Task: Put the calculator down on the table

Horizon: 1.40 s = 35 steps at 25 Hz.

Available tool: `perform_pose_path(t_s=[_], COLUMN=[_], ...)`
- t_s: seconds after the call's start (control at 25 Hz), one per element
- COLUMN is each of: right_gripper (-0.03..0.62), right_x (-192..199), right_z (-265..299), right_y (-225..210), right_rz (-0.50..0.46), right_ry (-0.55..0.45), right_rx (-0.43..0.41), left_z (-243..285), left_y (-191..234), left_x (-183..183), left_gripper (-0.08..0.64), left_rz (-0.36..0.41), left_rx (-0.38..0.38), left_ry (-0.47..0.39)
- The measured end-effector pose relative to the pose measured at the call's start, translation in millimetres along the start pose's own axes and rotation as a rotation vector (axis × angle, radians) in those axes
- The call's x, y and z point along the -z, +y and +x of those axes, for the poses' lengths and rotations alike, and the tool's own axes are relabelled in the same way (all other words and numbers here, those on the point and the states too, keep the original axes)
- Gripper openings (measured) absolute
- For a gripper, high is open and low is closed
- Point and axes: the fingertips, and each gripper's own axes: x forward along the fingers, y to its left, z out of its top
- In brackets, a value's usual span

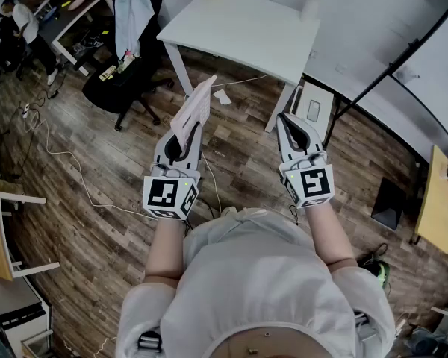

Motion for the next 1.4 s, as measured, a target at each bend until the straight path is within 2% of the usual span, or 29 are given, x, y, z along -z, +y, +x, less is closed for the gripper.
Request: perform_pose_path(t_s=[0.32,0.8,1.12,1.4], right_gripper=[0.003,0.005,0.006,0.006], right_x=[6,18,36,58], right_z=[16,52,90,157], right_y=[3,23,36,12], right_rz=[-0.004,0.064,0.063,0.071], right_ry=[0.013,0.040,0.057,0.055], right_rx=[0.003,0.051,-0.011,-0.085], left_z=[9,11,20,73], left_y=[16,61,90,119], left_x=[2,12,24,38], left_gripper=[0.078,0.078,0.078,0.078], left_rz=[-0.005,-0.017,-0.033,-0.019], left_rx=[0.004,0.036,0.002,-0.050], left_ry=[-0.001,0.014,0.027,0.048])
